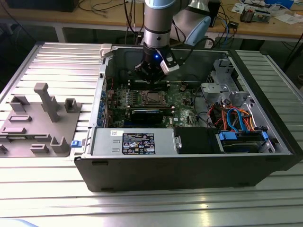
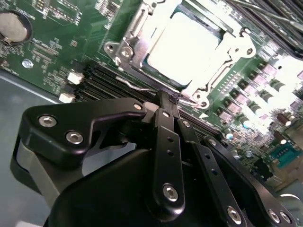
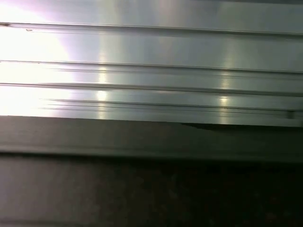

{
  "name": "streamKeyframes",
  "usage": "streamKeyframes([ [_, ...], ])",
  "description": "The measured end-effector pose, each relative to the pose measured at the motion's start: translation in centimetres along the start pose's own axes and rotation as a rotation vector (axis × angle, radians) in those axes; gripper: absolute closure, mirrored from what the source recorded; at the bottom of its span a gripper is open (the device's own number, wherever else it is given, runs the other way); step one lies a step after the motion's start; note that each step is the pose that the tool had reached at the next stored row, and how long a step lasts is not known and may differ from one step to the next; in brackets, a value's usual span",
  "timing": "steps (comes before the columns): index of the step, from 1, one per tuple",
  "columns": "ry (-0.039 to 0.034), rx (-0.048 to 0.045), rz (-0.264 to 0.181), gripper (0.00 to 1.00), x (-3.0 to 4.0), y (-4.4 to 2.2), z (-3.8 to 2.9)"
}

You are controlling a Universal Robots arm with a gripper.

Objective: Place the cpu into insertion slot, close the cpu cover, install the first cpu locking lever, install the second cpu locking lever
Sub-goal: 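Install the first cpu locking lever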

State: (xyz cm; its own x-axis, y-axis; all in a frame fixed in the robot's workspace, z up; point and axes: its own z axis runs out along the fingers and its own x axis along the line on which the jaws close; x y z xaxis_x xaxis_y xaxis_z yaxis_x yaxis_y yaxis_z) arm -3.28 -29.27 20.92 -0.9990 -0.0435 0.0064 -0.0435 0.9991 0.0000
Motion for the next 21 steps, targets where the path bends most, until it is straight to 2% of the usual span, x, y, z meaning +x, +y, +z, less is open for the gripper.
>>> streamKeyframes([
  [10, 0.0025, -0.0002, -0.004, 0.89, -1.27, 0.07, 0.47],
  [21, 0.0026, 0.0008, -0.006, 0.89, -1.46, -0.05, 0.53],
])
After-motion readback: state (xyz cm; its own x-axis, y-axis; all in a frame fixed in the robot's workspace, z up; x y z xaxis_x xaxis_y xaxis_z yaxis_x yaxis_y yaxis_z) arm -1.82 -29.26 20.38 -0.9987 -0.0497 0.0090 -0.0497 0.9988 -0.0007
